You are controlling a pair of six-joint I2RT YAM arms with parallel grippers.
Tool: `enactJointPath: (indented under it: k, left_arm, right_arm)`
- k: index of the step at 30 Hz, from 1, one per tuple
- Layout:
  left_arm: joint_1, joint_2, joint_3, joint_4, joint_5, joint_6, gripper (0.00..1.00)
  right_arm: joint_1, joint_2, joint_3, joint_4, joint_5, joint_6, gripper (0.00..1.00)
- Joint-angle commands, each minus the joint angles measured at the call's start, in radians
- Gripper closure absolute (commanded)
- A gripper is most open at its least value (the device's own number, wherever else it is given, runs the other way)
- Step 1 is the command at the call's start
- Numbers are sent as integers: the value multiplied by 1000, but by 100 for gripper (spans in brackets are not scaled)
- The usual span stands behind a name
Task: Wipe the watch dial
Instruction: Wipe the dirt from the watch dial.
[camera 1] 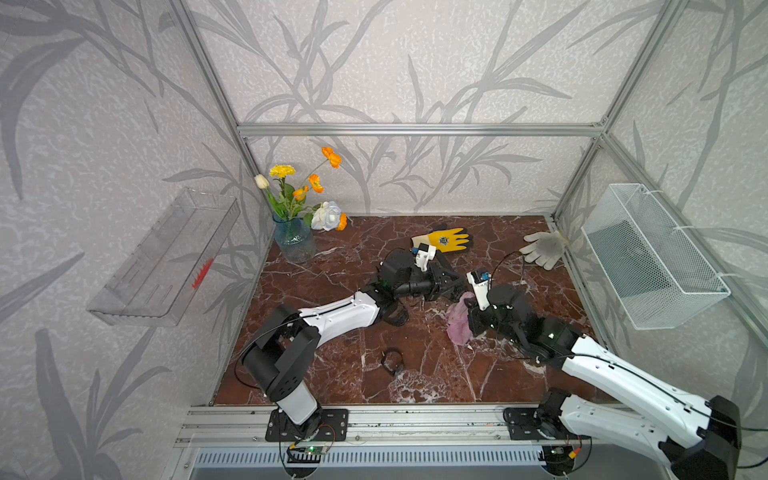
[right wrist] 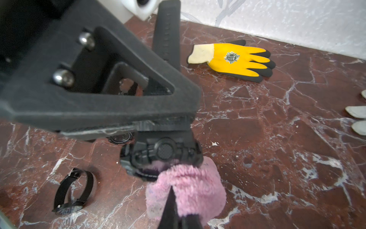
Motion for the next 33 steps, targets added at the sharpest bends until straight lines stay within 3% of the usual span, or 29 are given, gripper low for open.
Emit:
enactJointPath:
  k: [1,8,14,20,33]
  left_arm:
    - [-18,-24,-13,65,51,-35,100]
    - [4,-1,-54,156,44,-115,100]
    - [3,7,-28,131,65,-101,100]
    - [-9,11,-15,80,64,-72,100]
    - [-17,11,-15,92,59,-79,100]
  right_arm:
    - [-27,-38,39,-60,107,28,100]
    - [-132,-142,57,-142,41,20,100]
    - [-137,-165,43,-94,-202,-35,100]
    - [-136,-161,-19,97,-381,21,100]
    - [-136,-94,-121,275,-474,61,100]
